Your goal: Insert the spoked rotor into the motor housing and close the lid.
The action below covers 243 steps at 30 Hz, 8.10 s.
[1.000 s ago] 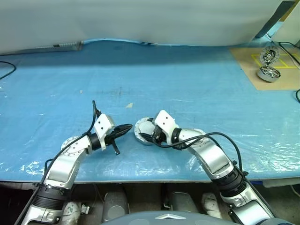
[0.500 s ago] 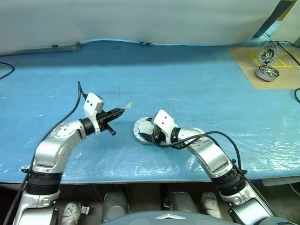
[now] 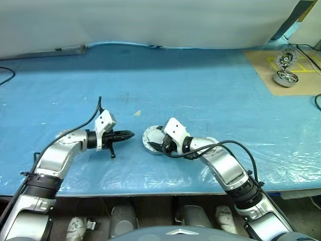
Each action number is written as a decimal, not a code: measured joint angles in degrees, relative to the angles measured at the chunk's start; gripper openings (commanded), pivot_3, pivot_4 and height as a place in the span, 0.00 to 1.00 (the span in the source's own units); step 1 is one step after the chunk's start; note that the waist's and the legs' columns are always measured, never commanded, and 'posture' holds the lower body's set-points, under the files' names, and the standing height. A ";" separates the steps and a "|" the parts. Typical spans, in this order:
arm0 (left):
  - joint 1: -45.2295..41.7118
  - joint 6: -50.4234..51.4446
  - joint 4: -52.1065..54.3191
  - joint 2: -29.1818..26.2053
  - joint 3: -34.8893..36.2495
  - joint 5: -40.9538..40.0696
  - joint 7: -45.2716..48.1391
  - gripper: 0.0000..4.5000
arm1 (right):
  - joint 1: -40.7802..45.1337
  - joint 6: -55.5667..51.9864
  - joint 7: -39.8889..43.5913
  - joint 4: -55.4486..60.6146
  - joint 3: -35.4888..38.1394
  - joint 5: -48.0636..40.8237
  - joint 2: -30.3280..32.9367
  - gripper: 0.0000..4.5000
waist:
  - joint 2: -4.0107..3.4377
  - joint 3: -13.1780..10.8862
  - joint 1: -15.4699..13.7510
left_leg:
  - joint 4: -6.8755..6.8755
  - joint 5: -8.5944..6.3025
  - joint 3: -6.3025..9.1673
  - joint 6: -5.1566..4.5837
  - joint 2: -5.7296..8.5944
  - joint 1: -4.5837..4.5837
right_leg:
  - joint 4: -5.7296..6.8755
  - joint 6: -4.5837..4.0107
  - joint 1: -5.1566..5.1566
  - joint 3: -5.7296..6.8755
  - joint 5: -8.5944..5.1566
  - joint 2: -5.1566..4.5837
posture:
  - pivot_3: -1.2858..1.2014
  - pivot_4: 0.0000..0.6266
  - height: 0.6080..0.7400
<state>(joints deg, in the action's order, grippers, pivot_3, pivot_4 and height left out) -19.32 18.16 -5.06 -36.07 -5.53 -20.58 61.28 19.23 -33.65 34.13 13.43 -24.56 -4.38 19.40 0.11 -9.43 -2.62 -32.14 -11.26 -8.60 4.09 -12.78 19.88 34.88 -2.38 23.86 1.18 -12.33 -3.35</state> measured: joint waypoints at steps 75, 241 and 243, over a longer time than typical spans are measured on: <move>-6.21 -0.27 -6.33 7.97 -3.14 5.36 0.92 0.00 | -8.21 5.81 0.00 1.62 7.66 -6.43 0.62 0.99 | -0.06 -0.01 -1.30 | 0.53 0.01 -0.02 0.01 0.10 0.19 | -0.24 -0.23 0.25 0.01 0.05 -0.04 | 0.52 0.24 1.00; -6.36 8.50 0.63 4.65 -7.19 4.65 2.04 0.00 | -4.67 22.07 -0.19 -10.30 7.11 2.66 -6.47 0.99 | -0.11 0.06 -0.96 | 0.52 0.01 -0.04 0.01 0.08 0.15 | -0.16 -0.27 0.24 0.00 0.04 -0.02 | 0.52 0.24 1.00; -6.36 8.55 0.64 4.60 -7.19 4.67 2.21 0.00 | -4.64 21.99 -1.09 -10.33 7.16 2.94 -6.71 0.99 | -0.11 0.06 -1.02 | 0.50 0.01 -0.04 0.01 0.09 0.13 | -0.15 -0.27 0.24 0.00 0.04 -0.03 | 0.52 0.24 1.00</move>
<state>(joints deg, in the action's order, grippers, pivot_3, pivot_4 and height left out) -25.68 26.71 -4.42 -31.47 -12.72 -15.91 63.49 14.59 -11.66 33.04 3.09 -17.40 -1.45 12.70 0.00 -9.36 -3.64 -31.64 -11.25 -8.64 4.10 -12.69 20.02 34.73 -2.65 24.10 1.18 -12.29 -3.38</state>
